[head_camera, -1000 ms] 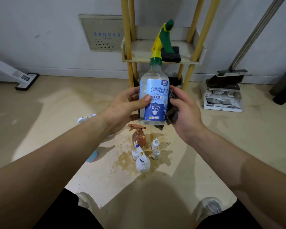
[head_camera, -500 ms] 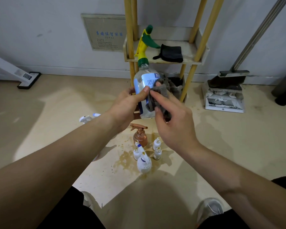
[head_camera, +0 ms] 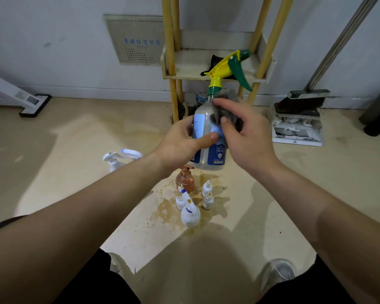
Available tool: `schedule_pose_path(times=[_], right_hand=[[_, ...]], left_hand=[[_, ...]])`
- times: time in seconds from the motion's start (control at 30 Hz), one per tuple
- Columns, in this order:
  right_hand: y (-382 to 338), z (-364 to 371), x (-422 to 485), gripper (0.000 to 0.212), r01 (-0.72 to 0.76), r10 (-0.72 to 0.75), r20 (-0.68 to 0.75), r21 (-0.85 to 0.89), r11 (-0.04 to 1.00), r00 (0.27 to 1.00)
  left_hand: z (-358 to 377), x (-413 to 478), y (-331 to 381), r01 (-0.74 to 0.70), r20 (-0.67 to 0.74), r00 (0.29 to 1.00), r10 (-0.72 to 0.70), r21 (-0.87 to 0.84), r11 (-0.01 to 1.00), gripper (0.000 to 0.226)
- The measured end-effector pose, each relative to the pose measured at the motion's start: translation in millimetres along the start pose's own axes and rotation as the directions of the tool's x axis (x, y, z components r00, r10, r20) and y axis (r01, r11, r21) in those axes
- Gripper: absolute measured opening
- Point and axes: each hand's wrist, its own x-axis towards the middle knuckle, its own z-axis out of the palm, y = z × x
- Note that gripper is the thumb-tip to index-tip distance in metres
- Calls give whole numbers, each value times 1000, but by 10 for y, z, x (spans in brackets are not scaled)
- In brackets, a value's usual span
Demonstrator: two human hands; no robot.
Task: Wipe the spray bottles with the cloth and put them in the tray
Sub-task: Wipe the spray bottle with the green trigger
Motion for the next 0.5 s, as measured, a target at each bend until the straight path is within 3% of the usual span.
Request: schedule_pose_path(times=[0.23,0.5], right_hand=[[35,-37,-4,43,376,-307,281,-237,896,909],[31,-62,89,38,210,-192,109,-196,958,975]], left_hand=[[-41,14,1,-65,-9,998,66,90,994,36],[75,22,0,9,-84,996,-13,-39,999,44]])
